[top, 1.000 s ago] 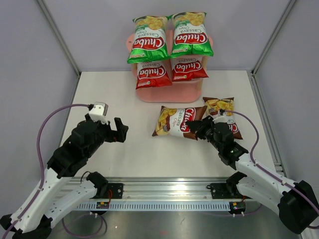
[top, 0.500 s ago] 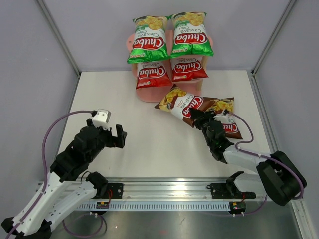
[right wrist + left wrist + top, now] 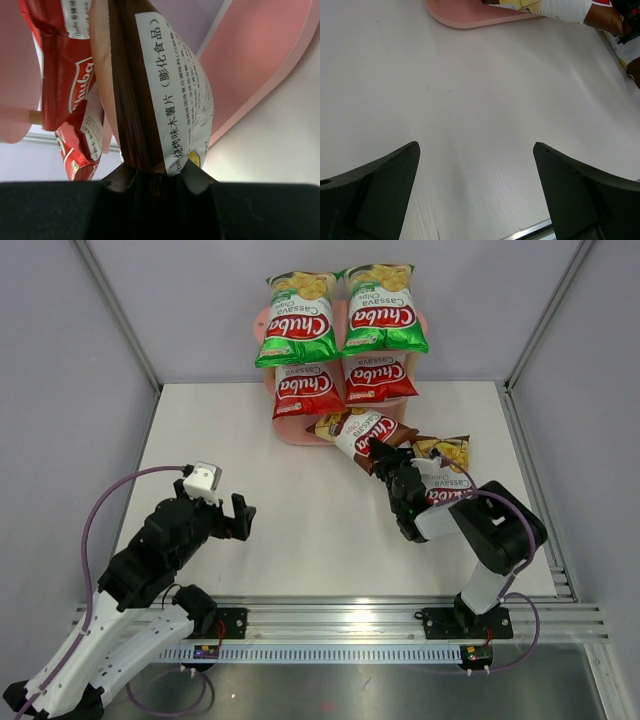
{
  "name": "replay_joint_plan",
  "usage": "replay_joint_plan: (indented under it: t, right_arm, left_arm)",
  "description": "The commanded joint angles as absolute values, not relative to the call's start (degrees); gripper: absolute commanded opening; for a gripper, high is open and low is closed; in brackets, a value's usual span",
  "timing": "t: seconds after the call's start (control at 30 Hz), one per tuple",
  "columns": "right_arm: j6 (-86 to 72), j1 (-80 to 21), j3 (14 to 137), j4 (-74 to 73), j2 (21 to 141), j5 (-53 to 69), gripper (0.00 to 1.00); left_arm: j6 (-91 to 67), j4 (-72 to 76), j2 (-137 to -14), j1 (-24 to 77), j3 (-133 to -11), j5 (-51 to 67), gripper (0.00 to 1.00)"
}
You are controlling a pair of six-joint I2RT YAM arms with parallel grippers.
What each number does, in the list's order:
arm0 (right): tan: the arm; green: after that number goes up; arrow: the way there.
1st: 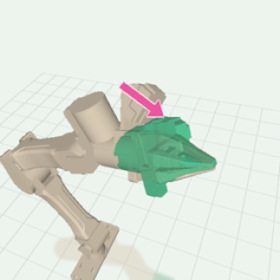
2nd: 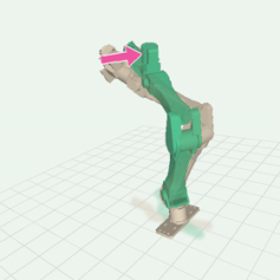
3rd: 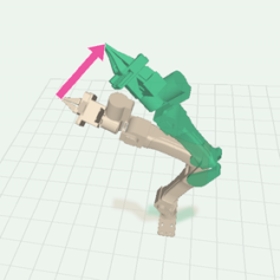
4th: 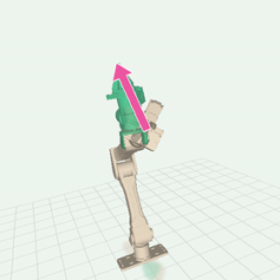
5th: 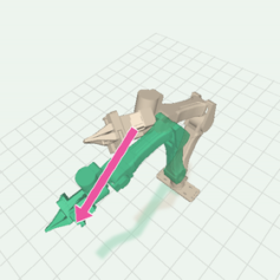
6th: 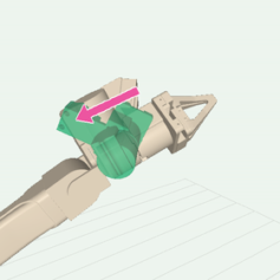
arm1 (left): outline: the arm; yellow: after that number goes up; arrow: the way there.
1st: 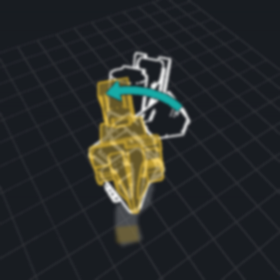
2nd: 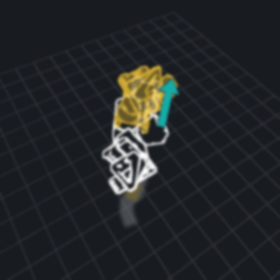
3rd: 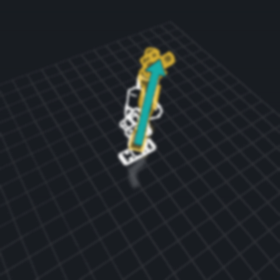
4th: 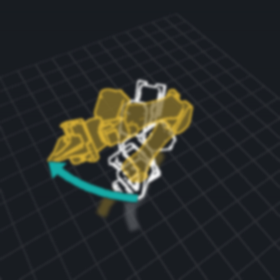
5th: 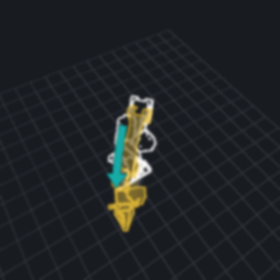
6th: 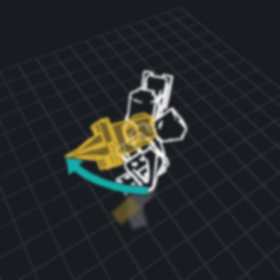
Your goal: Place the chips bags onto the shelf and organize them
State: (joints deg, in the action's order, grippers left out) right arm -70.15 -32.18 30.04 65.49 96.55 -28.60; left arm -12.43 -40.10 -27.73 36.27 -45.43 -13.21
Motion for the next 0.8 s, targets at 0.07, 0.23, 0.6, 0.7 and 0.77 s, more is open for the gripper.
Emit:
replay_joint_plan:
  t: [0.07,0.23,0.6,0.7,0.77]
  right_arm:
    - [-70.0,-32.1,37.4,82.1,104.3,-32.3,0.00]
    - [-69.4,-34.0,45.0,83.5,112.9,-35.8,0.16]
    - [-70.8,-41.1,57.9,74.1,124.9,-48.7,0.45]
    - [-70.8,-42.8,62.0,71.9,127.5,-50.0,0.51]
    - [-71.2,-43.5,65.0,71.2,129.4,-50.4,0.57]
  left_arm:
    - [-11.2,-37.0,-27.2,36.1,-45.1,-11.2,0.99]
    - [-10.9,-36.8,-27.2,36.1,-45.1,-10.1,0.99]
    - [-10.7,-36.6,-26.3,36.1,-44.9,-8.8,0.99]
    - [-10.8,-36.5,-26.2,36.1,-44.9,-8.7,0.99]
    - [-10.7,-36.6,-26.1,36.1,-44.8,-8.4,0.99]
